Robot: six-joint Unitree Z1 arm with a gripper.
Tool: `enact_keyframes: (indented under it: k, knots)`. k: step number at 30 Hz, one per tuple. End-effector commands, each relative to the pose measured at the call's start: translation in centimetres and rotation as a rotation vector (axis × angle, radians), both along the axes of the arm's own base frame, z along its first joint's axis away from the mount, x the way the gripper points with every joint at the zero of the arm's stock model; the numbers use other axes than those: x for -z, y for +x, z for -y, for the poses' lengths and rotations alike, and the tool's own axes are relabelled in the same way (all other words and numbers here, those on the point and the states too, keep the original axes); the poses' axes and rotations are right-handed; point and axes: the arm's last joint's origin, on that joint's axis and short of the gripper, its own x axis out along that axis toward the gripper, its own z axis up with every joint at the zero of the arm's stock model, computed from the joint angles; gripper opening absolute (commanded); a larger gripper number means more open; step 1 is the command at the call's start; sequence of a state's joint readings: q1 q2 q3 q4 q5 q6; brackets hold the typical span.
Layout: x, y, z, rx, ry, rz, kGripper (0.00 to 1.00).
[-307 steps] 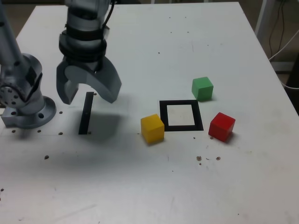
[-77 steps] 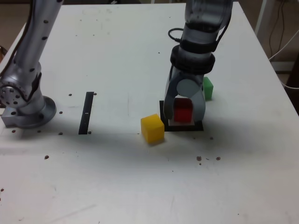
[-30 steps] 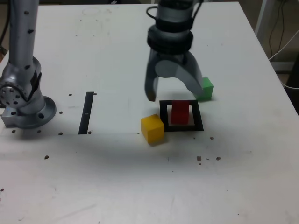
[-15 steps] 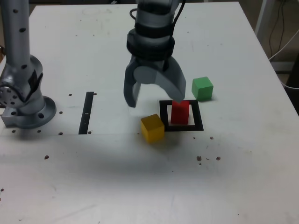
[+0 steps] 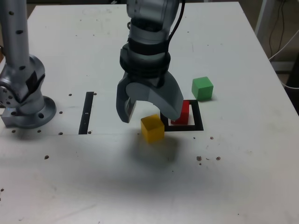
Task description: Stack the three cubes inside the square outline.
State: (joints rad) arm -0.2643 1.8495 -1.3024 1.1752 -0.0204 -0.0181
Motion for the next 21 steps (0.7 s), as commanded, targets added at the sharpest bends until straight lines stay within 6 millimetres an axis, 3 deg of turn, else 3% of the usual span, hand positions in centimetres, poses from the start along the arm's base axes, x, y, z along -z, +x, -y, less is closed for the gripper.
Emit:
enact_keyframes:
  k: [1, 21]
  knots:
    - [0.08, 0.04, -0.02, 0.023, 0.008, 0.0, 0.99]
    - [0.35, 0.66, 0.14, 0.463, 0.029, 0.053, 1.0]
